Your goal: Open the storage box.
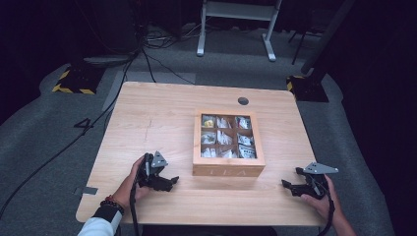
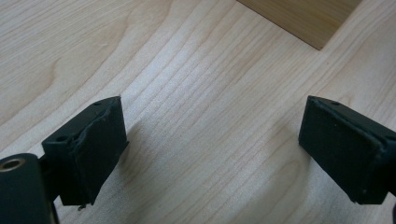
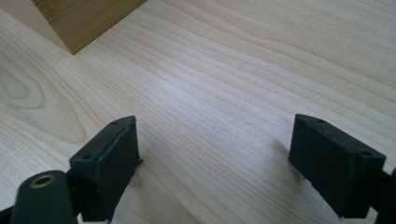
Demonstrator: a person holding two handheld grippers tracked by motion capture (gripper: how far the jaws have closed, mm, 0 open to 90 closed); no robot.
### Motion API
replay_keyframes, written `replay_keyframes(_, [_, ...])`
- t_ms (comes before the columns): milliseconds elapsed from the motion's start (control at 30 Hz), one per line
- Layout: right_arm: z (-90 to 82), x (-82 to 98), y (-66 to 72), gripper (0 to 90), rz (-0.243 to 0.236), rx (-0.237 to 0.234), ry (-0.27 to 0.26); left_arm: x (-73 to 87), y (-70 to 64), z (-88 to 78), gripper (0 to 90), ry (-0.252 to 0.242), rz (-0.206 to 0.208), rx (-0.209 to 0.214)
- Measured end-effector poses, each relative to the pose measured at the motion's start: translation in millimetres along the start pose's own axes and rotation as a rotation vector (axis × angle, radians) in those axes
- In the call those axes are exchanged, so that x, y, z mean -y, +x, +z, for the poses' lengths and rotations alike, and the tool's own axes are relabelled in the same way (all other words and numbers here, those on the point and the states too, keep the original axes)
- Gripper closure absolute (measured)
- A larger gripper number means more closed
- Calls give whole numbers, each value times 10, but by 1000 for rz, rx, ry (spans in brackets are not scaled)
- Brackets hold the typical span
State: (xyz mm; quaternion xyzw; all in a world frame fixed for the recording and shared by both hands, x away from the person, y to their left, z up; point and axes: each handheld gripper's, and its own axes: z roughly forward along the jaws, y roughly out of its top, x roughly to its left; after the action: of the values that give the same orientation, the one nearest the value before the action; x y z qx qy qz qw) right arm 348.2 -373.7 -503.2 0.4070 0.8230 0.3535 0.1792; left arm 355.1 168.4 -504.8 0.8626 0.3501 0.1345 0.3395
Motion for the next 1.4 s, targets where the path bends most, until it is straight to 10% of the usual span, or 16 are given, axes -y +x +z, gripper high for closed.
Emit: replay_keyframes(1400, [69,-808,665,419,-236,-238,-105,16,39,-15,80,5,32,38])
